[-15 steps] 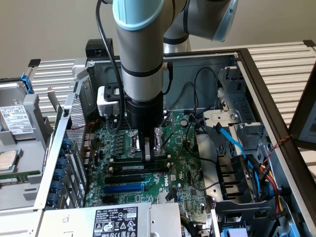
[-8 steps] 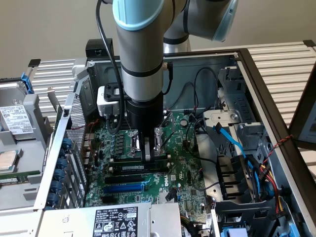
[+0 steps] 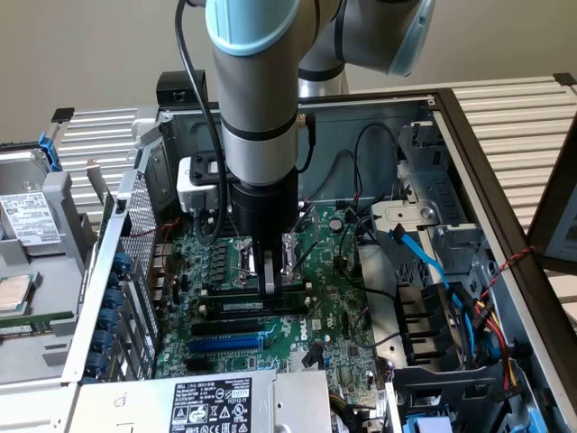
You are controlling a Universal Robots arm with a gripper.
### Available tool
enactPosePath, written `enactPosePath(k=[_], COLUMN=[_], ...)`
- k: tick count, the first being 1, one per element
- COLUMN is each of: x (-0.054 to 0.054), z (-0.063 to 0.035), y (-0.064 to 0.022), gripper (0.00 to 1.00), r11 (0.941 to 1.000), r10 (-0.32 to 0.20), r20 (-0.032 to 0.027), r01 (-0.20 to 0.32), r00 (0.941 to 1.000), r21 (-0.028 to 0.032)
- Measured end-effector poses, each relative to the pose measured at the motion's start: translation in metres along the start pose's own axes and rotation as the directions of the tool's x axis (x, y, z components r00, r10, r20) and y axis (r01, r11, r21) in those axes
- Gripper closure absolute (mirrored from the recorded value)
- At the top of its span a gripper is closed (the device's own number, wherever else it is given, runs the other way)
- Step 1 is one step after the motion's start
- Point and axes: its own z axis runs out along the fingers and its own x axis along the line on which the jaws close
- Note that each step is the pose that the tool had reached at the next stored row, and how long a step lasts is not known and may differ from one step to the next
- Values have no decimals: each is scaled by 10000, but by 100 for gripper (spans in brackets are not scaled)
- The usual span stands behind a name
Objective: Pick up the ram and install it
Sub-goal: 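Insert the ram into the slot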
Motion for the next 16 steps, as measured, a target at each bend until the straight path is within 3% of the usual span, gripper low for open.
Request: enactPosePath(k=[16], x=[-1], z=[-32], y=[0], gripper=[85], r11=[10000], r10=[-1], r20=[-4], r01=[1], r00=[10000], r21=[-2])
